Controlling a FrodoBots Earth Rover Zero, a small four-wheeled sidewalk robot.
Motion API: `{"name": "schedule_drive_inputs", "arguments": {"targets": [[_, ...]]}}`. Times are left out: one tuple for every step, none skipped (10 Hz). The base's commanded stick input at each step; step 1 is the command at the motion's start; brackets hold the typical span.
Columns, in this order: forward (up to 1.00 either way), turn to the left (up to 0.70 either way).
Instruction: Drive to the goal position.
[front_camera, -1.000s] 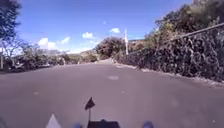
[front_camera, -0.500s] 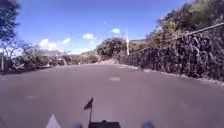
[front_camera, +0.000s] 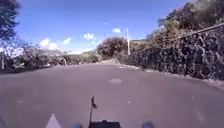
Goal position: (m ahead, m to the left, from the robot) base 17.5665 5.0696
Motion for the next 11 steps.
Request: {"name": "schedule_drive_inputs", "arguments": {"targets": [[0.5,0.0],[0.5,0.0],[0.5,0.0],[0.5,0.0],[0.5,0.0],[0.5,0.0],[0.5,0.0],[0.5,0.0],[0.5,0.0],[0.5,0.0],[0.5,0.0]]}}
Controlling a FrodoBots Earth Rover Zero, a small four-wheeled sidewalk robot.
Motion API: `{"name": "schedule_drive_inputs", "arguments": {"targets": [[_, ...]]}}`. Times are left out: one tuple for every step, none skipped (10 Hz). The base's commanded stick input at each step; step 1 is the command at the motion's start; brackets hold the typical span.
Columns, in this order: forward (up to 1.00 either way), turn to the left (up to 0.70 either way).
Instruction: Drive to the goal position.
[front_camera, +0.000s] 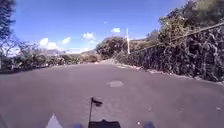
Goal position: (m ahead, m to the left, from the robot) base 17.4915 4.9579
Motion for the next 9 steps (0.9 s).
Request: {"name": "schedule_drive_inputs", "arguments": {"targets": [[0.5,0.0],[0.5,0.0],[0.5,0.0],[0.5,0.0],[0.5,0.0],[0.5,0.0],[0.5,0.0],[0.5,0.0],[0.5,0.0]]}}
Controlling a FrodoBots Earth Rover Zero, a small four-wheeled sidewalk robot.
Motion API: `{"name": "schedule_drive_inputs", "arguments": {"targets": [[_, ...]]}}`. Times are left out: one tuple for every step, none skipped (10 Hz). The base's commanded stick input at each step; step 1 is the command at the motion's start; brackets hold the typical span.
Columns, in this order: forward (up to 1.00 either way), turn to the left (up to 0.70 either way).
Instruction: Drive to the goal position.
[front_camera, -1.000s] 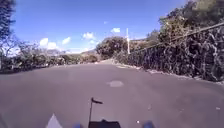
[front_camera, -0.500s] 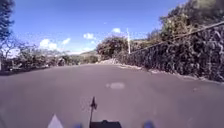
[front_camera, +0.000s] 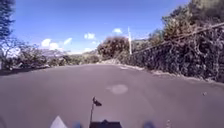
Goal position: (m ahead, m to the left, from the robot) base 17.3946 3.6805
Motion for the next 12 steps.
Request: {"name": "schedule_drive_inputs", "arguments": {"targets": [[0.5,0.0],[0.5,0.0],[0.5,0.0],[0.5,0.0],[0.5,0.0],[0.5,0.0],[0.5,0.0],[0.5,0.0],[0.5,-0.45],[0.5,-0.47],[0.5,-0.5],[0.5,-0.5]]}}
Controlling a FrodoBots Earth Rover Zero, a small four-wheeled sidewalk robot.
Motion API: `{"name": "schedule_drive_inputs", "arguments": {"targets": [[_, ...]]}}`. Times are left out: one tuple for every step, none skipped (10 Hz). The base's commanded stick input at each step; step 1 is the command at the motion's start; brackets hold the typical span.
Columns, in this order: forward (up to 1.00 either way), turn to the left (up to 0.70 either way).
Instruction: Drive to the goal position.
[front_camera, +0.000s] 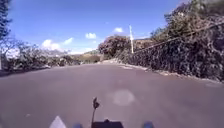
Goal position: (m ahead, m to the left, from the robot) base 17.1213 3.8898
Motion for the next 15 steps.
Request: {"name": "schedule_drive_inputs", "arguments": {"targets": [[0.5,-0.5],[0.5,-0.45],[0.5,-0.26],[0.5,-0.07],[0.5,0.0],[0.5,0.0],[0.5,0.0],[0.5,0.0],[0.5,0.0],[0.5,0.0],[0.5,0.0],[0.5,0.0],[0.5,0.0],[0.5,0.0],[0.5,0.0]]}}
